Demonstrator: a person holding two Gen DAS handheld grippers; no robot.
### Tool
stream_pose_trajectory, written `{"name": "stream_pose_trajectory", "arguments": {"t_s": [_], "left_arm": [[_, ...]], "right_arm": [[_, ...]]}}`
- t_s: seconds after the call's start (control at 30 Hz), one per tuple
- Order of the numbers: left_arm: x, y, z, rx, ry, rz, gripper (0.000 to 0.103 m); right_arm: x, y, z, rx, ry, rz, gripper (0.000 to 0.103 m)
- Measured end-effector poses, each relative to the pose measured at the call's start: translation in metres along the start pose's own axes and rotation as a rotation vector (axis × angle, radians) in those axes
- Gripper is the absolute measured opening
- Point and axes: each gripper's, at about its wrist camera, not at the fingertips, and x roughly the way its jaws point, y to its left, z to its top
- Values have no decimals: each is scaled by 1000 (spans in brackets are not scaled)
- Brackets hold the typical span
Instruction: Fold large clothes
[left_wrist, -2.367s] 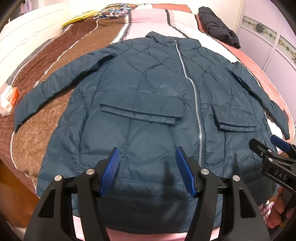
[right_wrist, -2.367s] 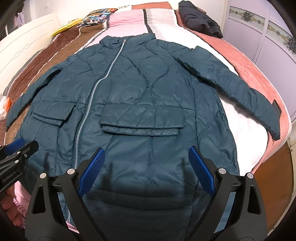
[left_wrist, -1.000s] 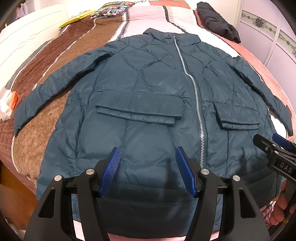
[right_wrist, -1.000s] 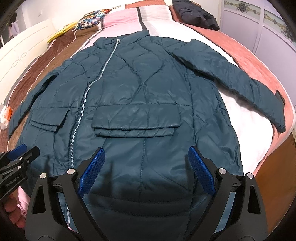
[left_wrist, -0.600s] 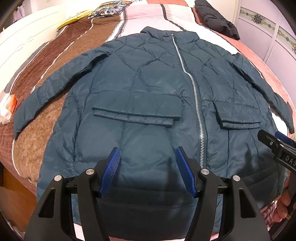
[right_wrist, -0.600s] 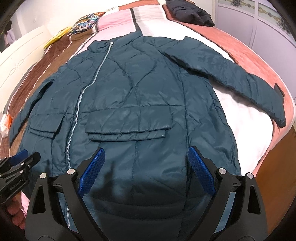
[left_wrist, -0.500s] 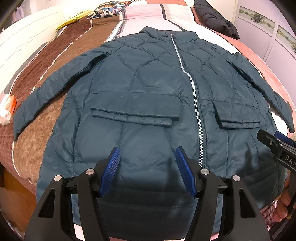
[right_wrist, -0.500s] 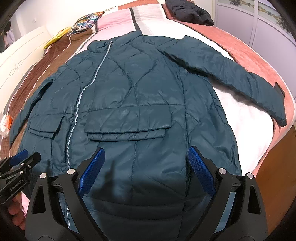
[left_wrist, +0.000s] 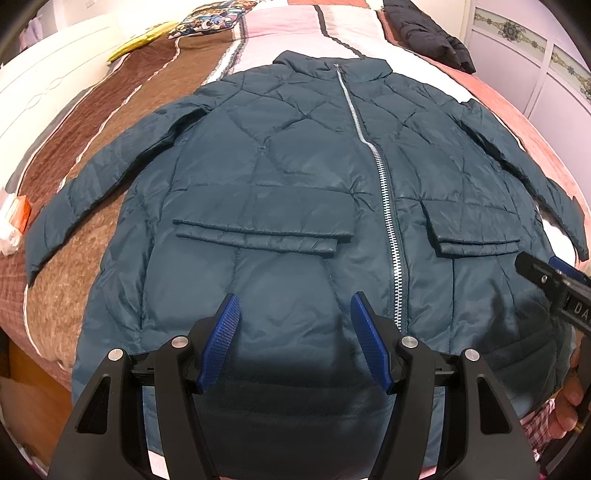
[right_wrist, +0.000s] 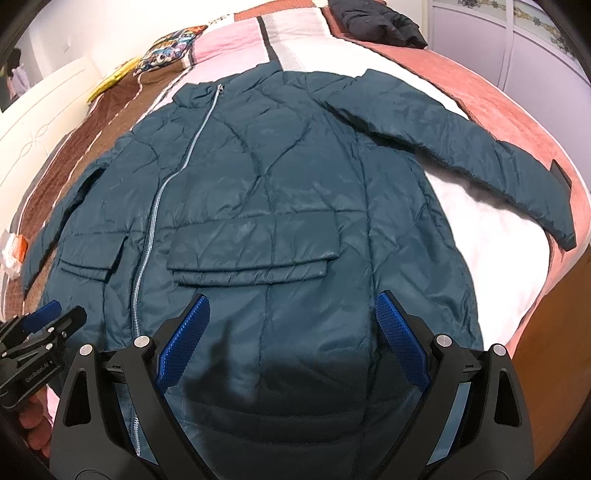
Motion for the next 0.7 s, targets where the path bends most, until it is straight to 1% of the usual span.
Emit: {"name": "stream_pose_trajectory", "arguments": {"t_s": [0.17,0.23,0.33,0.43,0.5,0.53,0.6,0.67,0.7], "left_arm": [[1,-3,11,3,-5,-15,64],[1,-6,15,8,-9,-19,64],[0,-10,24,19,-20,-21,64],[1,-15,32,34,-28,-21,65],[3,-17,37,40,-28,-21,65],[4,-19,38,42,-27,-20,65],[7,-22,42,47,-22,-20,65],[10,-24,44,49,-17,-21,65],[11,-26,45,51,-14,-21,65]], "right_arm": [[-5,-32,15,89,-33,-24,91],[-6,-53,21,143,-42,-42,91],[-7,-98,28,261,-53,-65,91],[-11,-143,33,394,-63,-61,85],[-12,-176,36,497,-69,-47,76],[-13,-193,38,548,-76,-36,74],[-13,-212,43,607,-91,-15,68],[-11,-230,46,667,-100,13,67],[-9,-239,47,703,-101,30,65]]}}
